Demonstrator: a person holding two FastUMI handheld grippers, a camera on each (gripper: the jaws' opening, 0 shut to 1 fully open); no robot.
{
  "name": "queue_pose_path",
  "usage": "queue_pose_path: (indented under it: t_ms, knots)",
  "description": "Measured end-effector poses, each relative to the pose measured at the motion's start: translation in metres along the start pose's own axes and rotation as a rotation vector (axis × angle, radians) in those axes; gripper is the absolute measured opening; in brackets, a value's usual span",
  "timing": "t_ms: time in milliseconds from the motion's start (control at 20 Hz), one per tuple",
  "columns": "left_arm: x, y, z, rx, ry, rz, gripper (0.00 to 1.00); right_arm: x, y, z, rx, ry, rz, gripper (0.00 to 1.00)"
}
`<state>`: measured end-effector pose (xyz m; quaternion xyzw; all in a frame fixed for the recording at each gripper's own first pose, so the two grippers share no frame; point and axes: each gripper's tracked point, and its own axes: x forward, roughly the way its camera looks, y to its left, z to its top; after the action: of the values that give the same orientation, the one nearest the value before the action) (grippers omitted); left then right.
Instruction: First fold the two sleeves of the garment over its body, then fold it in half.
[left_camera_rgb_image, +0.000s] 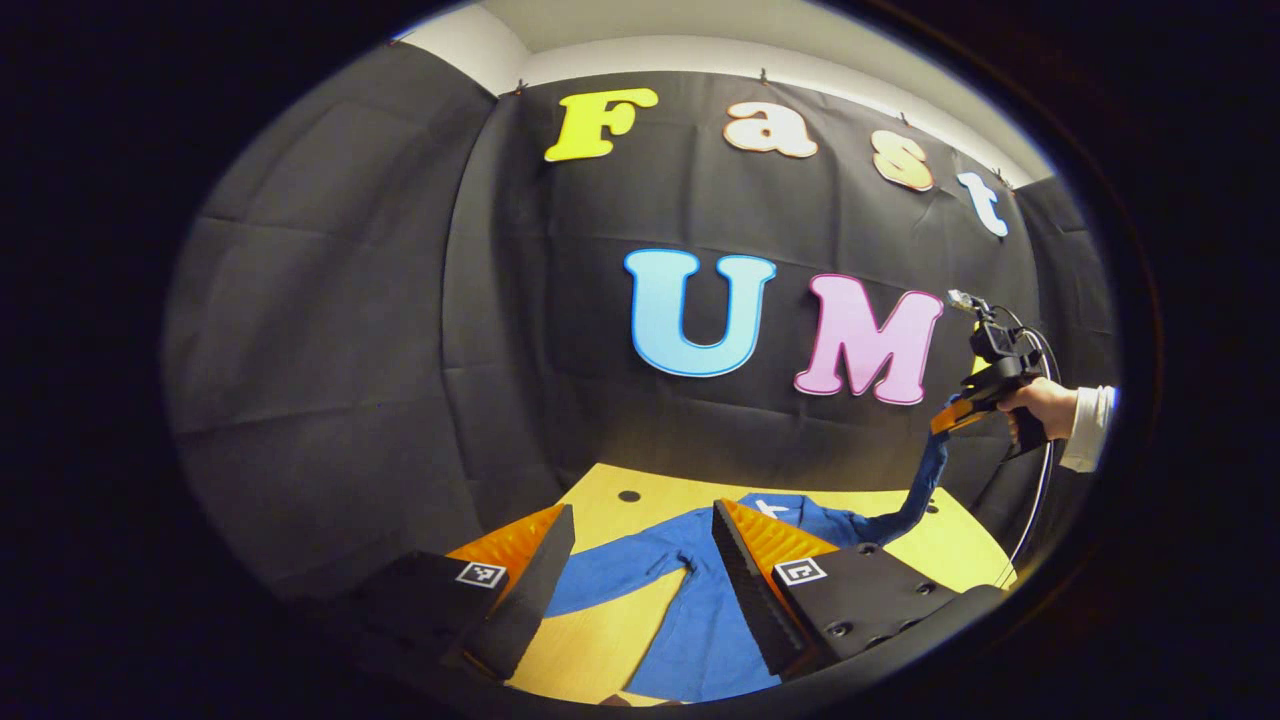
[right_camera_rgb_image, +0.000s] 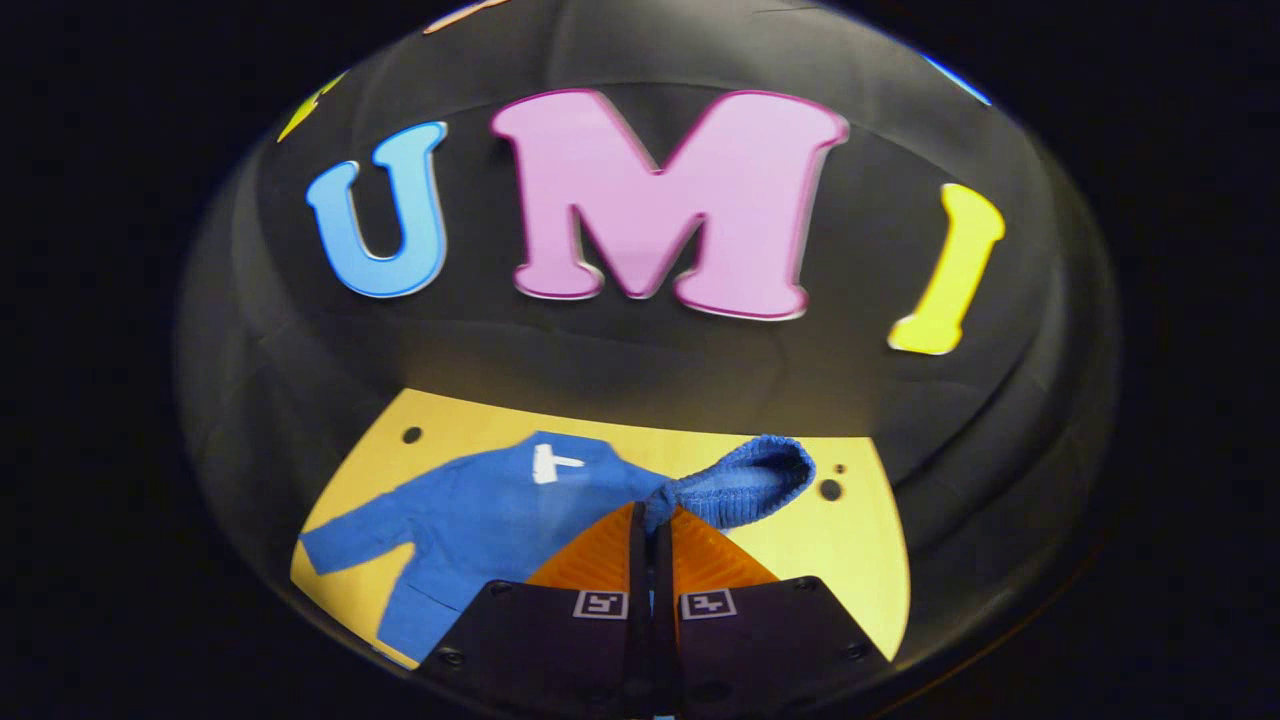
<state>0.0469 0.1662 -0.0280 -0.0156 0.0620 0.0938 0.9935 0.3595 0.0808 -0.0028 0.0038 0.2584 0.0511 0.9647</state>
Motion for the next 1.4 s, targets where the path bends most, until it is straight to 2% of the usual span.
queue_pose_path:
  t_ms: [200, 300, 350, 500, 650, 800, 900, 1000, 1150, 1200, 1300, 1400]
  knots:
    - [-0.010, 0.027, -0.002, 0.030, 0.006, 0.058, 0.79, 0.066, 0.122, -0.019, -0.021, 0.020, 0.172, 0.04]
    - [-0.015, 0.042, -0.011, 0.044, 0.030, 0.096, 0.79, 0.101, 0.175, -0.045, -0.018, 0.060, 0.249, 0.04]
    - [-0.018, 0.049, -0.014, 0.052, 0.043, 0.118, 0.80, 0.123, 0.193, -0.066, -0.027, 0.091, 0.261, 0.04]
    - [-0.033, 0.064, -0.025, 0.058, 0.077, 0.177, 0.80, 0.183, 0.226, -0.132, -0.073, 0.199, 0.269, 0.04]
    - [-0.049, 0.082, -0.040, 0.060, 0.108, 0.263, 0.80, 0.224, 0.247, -0.180, -0.016, 0.322, 0.273, 0.04]
    - [-0.065, 0.081, -0.053, 0.064, 0.148, 0.307, 0.80, 0.248, 0.263, -0.201, 0.051, 0.361, 0.289, 0.04]
    - [-0.064, 0.074, -0.057, 0.049, 0.156, 0.298, 0.80, 0.248, 0.281, -0.209, 0.134, 0.408, 0.347, 0.03]
    - [-0.052, 0.068, -0.059, 0.012, 0.166, 0.282, 0.80, 0.247, 0.288, -0.206, 0.166, 0.415, 0.380, 0.47]
    - [-0.030, 0.062, -0.064, -0.041, 0.187, 0.264, 0.80, 0.238, 0.290, -0.189, 0.155, 0.365, 0.429, 0.69]
    - [-0.023, 0.062, -0.070, -0.050, 0.200, 0.263, 0.80, 0.232, 0.289, -0.182, 0.140, 0.346, 0.435, 0.90]
    - [-0.012, 0.070, -0.078, -0.070, 0.228, 0.285, 0.80, 0.218, 0.285, -0.165, 0.093, 0.297, 0.451, 0.96]
    - [-0.003, 0.076, -0.084, -0.123, 0.250, 0.286, 0.80, 0.197, 0.277, -0.149, 0.043, 0.247, 0.463, 0.97]
